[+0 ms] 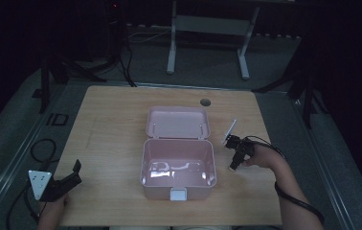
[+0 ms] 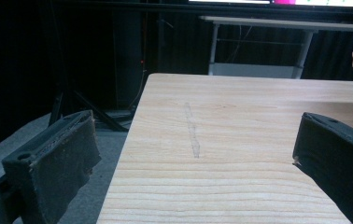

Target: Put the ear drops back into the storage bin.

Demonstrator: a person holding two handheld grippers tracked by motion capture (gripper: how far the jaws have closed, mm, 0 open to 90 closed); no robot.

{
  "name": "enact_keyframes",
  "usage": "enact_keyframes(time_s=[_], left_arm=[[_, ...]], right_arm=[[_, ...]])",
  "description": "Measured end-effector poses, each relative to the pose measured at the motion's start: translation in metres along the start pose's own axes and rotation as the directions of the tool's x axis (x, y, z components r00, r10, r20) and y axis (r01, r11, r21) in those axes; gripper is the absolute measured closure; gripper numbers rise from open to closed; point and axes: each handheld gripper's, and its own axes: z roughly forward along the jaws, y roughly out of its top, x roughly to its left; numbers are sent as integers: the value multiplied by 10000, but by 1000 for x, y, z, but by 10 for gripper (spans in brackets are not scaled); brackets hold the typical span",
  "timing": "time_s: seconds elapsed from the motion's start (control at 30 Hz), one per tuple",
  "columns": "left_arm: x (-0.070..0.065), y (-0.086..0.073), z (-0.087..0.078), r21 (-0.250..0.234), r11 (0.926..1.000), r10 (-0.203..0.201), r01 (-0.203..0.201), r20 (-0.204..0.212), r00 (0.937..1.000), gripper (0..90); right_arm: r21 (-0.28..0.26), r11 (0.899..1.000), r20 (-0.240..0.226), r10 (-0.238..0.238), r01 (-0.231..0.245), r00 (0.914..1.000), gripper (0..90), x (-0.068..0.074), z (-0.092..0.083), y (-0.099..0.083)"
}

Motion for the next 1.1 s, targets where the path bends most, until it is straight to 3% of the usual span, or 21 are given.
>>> enact_keyframes(time_s=[0.17,0.3,0.43,0.47,0.57,0.67,0.73,0.77,0.87,1.1], left_arm=[[0,0,0,-21,10000,-13,13,1,10000,4],[0,0,0,-11,10000,-15,15,5,10000,4],[0,0,0,-5,10000,-6,6,4,10000,4],[0,0,0,-5,10000,-6,6,4,10000,4],[0,0,0,-10,10000,-4,4,3,10000,4],[0,0,0,0,10000,6,-6,-3,10000,4],[0,0,0,-2,10000,6,-6,-5,10000,4],[0,0,0,-5,10000,1,-1,-6,10000,4],[0,0,0,-4,10000,0,0,-2,10000,4],[0,0,0,-29,10000,-3,3,21,10000,4]], right_arm=[[19,9975,-46,-712,712,9974,595,5,-3,-3],[74,9873,-41,-1585,1585,9874,596,12,-5,-7],[-217,9605,-79,-2776,2774,9607,596,20,-9,-15],[-217,9605,-79,-2776,2774,9607,596,20,-9,-15],[-251,9164,443,-3982,3994,9162,596,30,-12,-23],[-124,8917,578,-4511,4525,8906,595,37,-14,-27],[-25,8879,630,-4589,4600,8862,595,39,-15,-29],[125,8799,662,-4747,4750,8777,595,41,-16,-30],[350,8692,737,-4945,4933,8660,595,45,-17,-32],[603,8314,862,-5557,5524,8269,596,57,-20,-35]])
